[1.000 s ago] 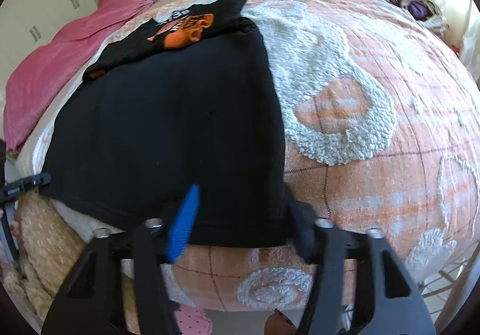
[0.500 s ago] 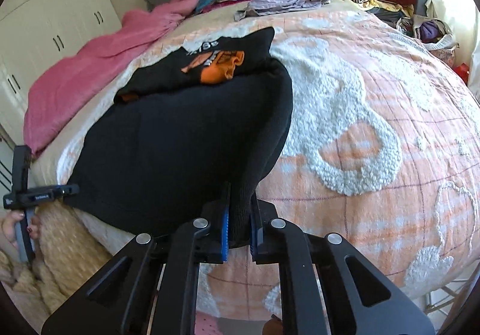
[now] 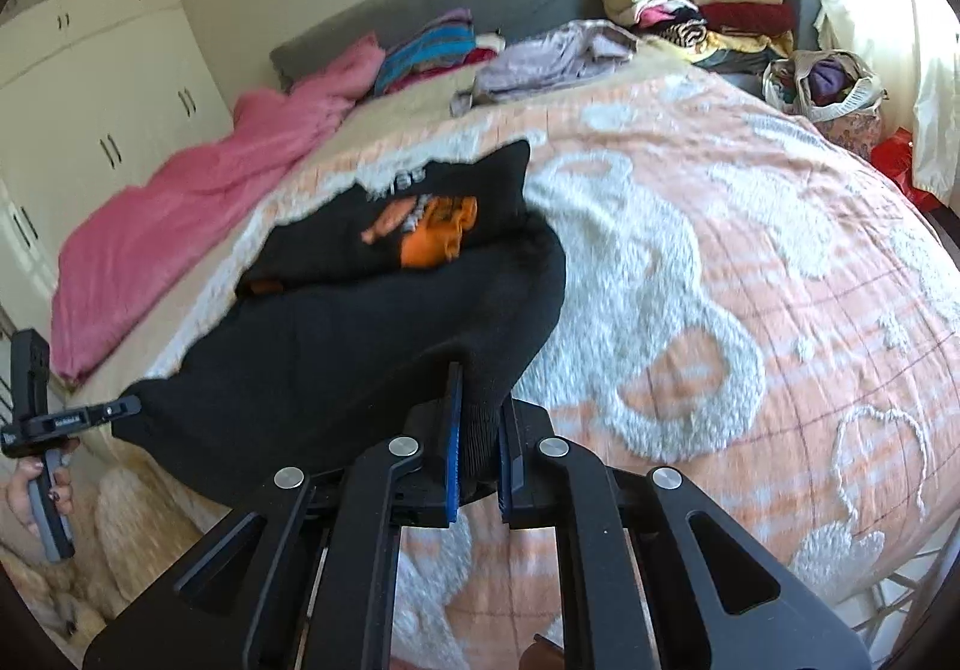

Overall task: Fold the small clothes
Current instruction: 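Grasp the hem with the left gripper while the right gripper grasps it too, then lift the hem with both grippers and fold it toward the collar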

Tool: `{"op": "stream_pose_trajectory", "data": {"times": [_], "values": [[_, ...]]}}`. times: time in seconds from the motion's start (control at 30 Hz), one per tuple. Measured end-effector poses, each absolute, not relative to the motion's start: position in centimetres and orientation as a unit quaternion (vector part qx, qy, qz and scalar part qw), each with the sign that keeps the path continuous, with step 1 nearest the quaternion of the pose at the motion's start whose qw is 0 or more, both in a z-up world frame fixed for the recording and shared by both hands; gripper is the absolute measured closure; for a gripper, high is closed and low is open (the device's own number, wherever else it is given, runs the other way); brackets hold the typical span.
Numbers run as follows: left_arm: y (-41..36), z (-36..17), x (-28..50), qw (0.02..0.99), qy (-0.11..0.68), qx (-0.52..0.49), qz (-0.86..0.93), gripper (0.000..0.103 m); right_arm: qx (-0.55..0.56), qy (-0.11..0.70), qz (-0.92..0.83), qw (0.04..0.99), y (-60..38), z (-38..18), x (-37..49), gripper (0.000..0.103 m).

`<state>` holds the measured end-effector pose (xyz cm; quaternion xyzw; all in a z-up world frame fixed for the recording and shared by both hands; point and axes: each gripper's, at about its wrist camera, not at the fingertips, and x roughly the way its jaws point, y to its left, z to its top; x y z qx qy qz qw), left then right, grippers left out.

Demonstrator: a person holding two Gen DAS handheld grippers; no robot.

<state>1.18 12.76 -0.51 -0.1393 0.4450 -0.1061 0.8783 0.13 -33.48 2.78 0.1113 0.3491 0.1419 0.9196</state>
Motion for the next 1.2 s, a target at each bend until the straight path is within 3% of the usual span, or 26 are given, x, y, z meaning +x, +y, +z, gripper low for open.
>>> {"op": "stream_pose_trajectory", "data": {"times": [1.2], "values": [[13.5, 7.6, 10.8, 0.924, 0.353, -0.117, -0.082, 0.100, 0.117, 0.265, 0.126, 0.949, -32.1, 10.8, 13.0, 0.095]]}}
